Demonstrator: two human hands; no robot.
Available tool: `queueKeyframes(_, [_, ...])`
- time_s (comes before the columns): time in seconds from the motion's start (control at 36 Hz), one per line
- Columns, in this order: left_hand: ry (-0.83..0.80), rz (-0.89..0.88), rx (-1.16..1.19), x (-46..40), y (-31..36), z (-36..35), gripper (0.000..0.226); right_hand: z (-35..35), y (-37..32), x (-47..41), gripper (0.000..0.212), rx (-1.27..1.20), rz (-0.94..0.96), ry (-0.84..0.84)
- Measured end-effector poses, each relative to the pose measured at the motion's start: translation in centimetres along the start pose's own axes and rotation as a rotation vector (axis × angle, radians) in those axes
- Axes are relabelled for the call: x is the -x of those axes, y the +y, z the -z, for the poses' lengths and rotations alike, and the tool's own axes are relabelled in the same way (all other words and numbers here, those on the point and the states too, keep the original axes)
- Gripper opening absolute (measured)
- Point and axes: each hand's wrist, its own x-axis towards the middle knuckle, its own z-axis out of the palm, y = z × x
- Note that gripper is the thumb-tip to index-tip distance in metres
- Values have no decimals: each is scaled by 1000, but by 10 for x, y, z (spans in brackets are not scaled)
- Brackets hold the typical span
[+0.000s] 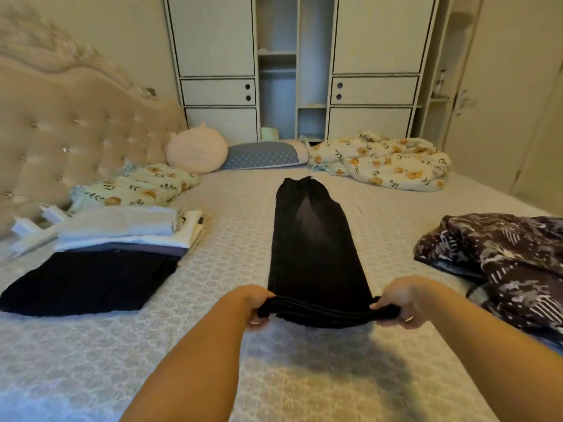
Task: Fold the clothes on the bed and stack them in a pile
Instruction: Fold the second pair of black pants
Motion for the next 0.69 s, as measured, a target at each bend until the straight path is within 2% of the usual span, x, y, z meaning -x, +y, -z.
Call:
queueKeyframes(0.06, [46, -122, -26, 11, 63, 11, 29, 32, -55, 21, 20, -70, 89, 125])
queueKeyframes(0.08, [112, -231, -24, 21, 106, 18, 28, 51, -85, 34, 22, -124, 196, 227])
queueKeyframes(0.14, [290, -502, 38, 52, 191, 29, 20, 90, -144, 63, 17, -299, 566, 468])
queueKeyframes(0.17, [458, -655, 15, 68, 227, 35, 26, 105, -168, 80, 12, -420, 746, 600])
queueKeyframes(0.22, [803, -915, -80, 91, 265, 45, 36, 121, -192, 103, 19, -533, 984, 869])
queueKeyframes(0.25, [929, -1039, -47, 91, 267, 49, 35, 120, -191, 104, 21, -525, 1050, 950])
queueKeyframes(0.28, [991, -1083, -15, 88, 257, 52, 34, 118, -186, 96, 21, -490, 1059, 981])
queueKeyframes(0.31, [1005, -1034, -78, 76, 242, 54, 34, 111, -175, 80, 22, -444, 987, 949])
queueKeyframes(0.33, [956, -911, -195, 53, 223, 53, 35, 99, -159, 58, 24, -405, 832, 833])
queueKeyframes(0.39, [716, -594, -363, 7, 171, 45, 42, 64, -115, 16, 26, -396, 502, 493])
queueKeyframes(0.42, [598, -475, -409, -13, 139, 40, 44, 45, -91, 0, 25, -390, 412, 403])
queueKeyframes(0.47, [446, -346, -502, -42, 67, 23, 41, 9, -41, -28, 23, -293, 322, 359])
queueKeyframes(0.56, [357, -248, -614, -64, -26, -5, 40, -39, 22, -56, 22, -92, 222, 315])
queueKeyframes(0.61, [380, -273, -606, -59, -55, -16, 36, -61, 47, -62, 21, -50, 227, 341])
queueKeyframes(0.69, [385, -316, -541, -41, -58, -19, 31, -70, 60, -55, 21, 1, 287, 445])
